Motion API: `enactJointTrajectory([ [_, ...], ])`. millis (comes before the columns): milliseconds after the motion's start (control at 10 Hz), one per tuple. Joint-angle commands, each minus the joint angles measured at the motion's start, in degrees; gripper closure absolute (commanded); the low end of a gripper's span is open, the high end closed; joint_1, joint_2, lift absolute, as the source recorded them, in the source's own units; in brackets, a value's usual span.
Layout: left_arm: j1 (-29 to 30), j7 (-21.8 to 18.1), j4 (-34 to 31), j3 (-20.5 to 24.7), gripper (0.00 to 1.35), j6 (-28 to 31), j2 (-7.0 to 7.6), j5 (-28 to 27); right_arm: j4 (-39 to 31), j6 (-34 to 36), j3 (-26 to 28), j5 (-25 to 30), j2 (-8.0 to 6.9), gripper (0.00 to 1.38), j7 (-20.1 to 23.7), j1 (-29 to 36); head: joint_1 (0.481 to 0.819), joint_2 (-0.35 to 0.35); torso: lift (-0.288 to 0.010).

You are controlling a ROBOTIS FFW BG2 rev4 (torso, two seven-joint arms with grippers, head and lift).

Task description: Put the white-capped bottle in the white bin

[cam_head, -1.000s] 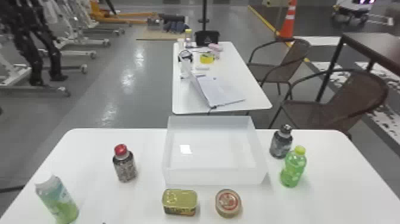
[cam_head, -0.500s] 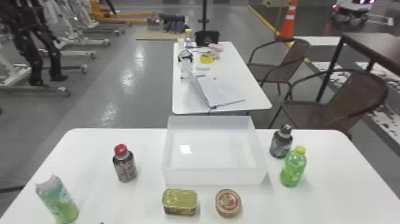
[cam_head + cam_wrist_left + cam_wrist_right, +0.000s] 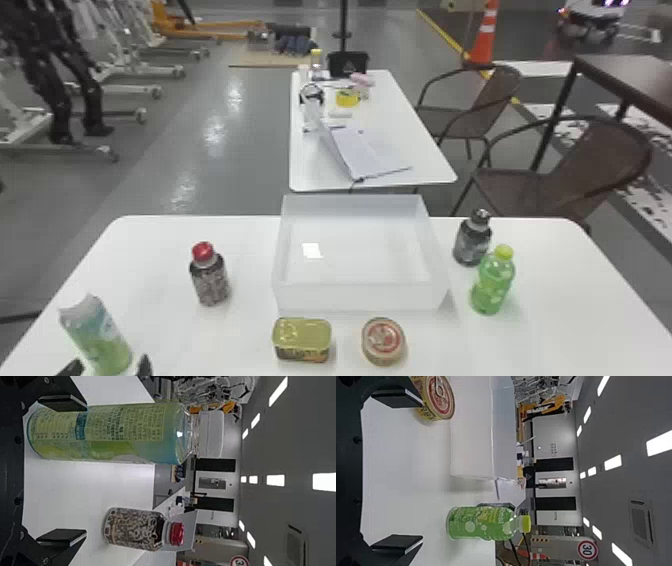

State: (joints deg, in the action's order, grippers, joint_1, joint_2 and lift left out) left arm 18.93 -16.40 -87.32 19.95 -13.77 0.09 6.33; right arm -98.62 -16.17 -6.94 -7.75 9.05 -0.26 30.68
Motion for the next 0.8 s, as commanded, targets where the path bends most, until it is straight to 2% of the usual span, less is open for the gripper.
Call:
enactJointTrajectory([
  [0, -1.44, 2.34, 0.58, 0.18, 0.18, 0.32, -0.24, -0.35, 0.09, 0.00, 0.00, 0.01, 0.00, 0.09, -0.01, -0.10, 0.549, 0.000, -0.100],
  [100, -2.59, 4.88, 1.46, -0.17, 0.18, 0.05, -0.24, 0.52, 0.09, 0.00, -0.09, 0.01, 0.00, 0.09, -0.01, -0.19, 0.549, 0.000, -0.100],
  [200, -4.34, 5.76, 3.83, -0.53, 0.18, -1.70, -0.24, 1.67, 0.18, 0.00, -0.18, -0.07, 0.00, 0.09, -0.01, -0.27, 0.549, 0.000, -0.100],
  [400, -6.80, 8.40, 4.53, -0.79, 0.18, 0.14, -0.24, -0.09, 0.27, 0.00, -0.27, -0.07, 0.00, 0.09, -0.01, -0.45, 0.549, 0.000, -0.100],
  [500, -7.07, 11.39, 4.53, -1.32, 0.19, 0.85, -0.24, -0.09, 0.27, 0.00, -0.27, -0.07, 0.00, 0.09, -0.01, -0.54, 0.549, 0.000, -0.100],
  [600, -6.98, 12.88, 4.71, -1.58, 0.29, 0.32, -0.24, 0.79, 0.36, 0.00, -0.27, -0.07, 0.00, 0.09, -0.01, -0.62, 0.549, 0.000, -0.100],
  [700, -6.80, 13.32, 5.23, -1.05, 0.70, -0.74, -0.24, 0.79, 0.36, 0.00, -0.27, -0.07, 0.00, 0.09, -0.01, -0.62, 0.549, 0.000, -0.100],
])
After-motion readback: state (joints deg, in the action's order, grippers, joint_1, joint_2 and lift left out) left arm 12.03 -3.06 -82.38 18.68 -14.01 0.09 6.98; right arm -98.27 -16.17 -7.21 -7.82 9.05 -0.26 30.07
